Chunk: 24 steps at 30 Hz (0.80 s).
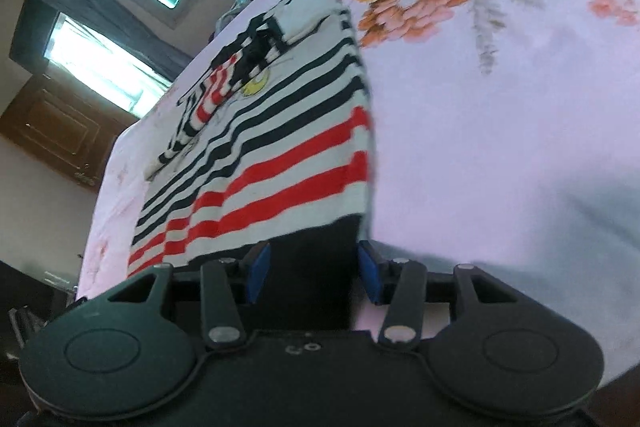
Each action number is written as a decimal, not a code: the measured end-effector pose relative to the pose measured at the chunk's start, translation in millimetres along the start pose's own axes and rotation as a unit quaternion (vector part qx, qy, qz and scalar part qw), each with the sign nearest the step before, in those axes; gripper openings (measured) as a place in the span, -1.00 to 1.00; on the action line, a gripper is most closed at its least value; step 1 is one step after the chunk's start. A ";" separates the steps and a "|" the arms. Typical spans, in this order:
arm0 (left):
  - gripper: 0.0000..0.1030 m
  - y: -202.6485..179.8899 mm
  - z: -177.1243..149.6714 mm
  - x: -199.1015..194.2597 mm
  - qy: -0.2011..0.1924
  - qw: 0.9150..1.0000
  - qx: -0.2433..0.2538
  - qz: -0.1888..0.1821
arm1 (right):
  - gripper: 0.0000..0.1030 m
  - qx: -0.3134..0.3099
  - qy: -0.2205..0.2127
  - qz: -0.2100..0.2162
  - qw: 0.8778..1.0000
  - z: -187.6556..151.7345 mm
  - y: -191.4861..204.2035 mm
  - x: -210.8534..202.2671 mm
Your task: Fold small clothes
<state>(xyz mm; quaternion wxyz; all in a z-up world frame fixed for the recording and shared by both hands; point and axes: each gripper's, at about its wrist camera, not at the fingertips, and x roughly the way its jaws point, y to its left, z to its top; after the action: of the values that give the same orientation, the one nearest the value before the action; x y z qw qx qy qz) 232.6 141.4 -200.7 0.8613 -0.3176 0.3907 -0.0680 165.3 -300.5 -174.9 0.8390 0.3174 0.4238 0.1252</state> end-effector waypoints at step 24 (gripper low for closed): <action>-0.89 1.4 -14.8 -12.1 -0.021 0.999 0.012 0.036 | -0.88 -0.031 0.027 0.001 0.999 2.6 -2.2 -4.3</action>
<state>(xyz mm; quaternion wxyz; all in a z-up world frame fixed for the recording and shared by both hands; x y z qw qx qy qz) 213.6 139.6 -201.2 0.8750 -0.2945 0.3826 -0.0353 164.6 -305.4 -172.5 0.8366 0.2881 0.4420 0.1472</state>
